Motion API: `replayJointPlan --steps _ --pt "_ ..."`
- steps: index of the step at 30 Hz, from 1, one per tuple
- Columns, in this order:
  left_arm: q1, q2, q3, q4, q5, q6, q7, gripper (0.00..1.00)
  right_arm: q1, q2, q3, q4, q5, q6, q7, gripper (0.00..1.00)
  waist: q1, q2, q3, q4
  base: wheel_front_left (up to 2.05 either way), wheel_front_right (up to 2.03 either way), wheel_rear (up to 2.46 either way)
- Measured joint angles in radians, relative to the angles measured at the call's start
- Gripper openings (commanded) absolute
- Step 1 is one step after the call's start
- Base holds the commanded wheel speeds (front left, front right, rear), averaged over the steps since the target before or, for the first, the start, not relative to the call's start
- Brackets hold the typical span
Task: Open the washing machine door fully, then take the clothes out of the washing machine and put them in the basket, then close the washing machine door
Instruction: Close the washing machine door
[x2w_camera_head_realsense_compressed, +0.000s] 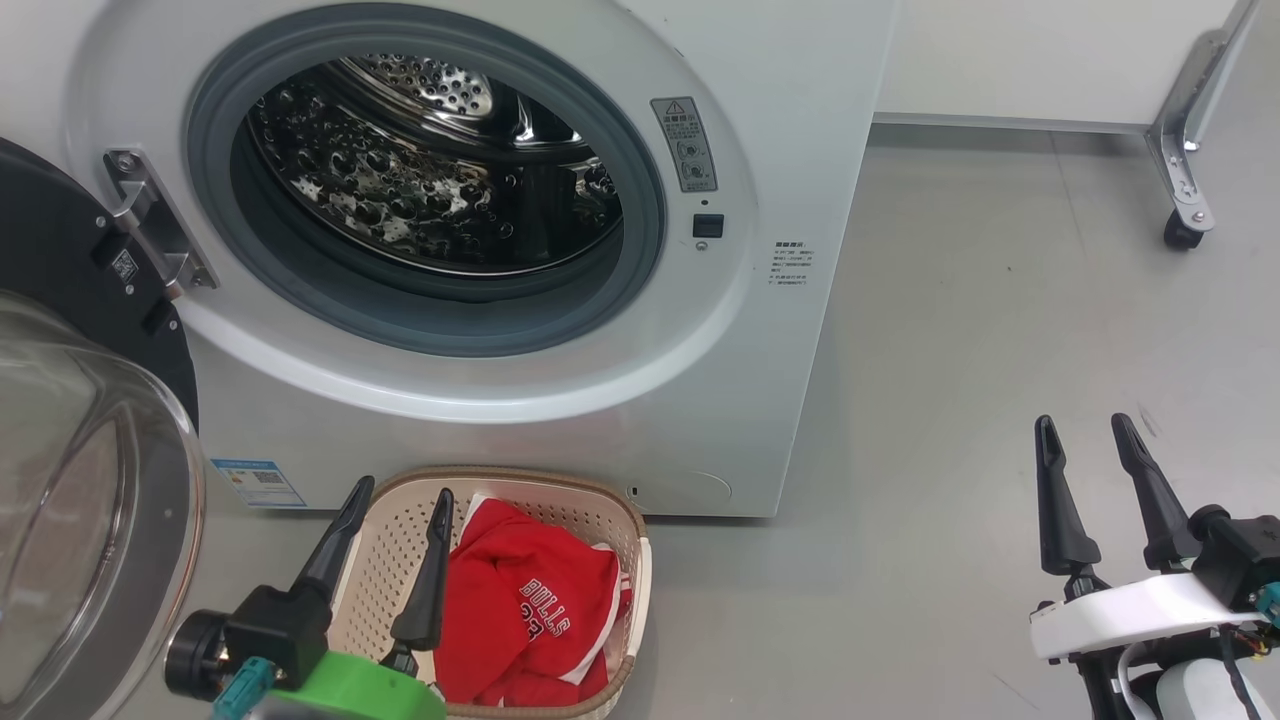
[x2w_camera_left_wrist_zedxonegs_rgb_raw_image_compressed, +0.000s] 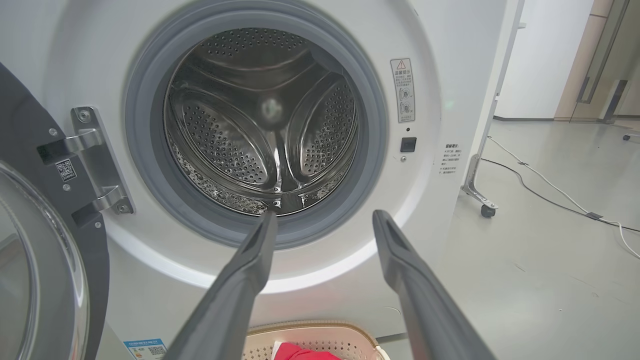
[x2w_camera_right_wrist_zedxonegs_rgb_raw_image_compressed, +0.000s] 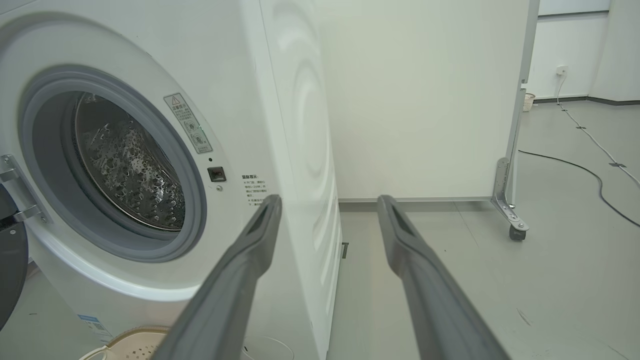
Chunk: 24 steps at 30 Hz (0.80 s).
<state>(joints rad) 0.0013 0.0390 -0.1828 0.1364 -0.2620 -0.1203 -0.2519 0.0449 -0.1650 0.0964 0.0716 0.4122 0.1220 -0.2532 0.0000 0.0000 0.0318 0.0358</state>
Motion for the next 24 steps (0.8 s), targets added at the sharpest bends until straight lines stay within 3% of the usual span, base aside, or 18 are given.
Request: replayJointPlan --steps 24 --pt "0.005 0.001 0.004 -0.009 0.000 0.000 0.000 1.00 0.000 0.005 -0.002 0.000 0.000 0.000 0.000 1.00 0.0000 0.0000 0.006 0.000 -0.79 0.79 0.00"
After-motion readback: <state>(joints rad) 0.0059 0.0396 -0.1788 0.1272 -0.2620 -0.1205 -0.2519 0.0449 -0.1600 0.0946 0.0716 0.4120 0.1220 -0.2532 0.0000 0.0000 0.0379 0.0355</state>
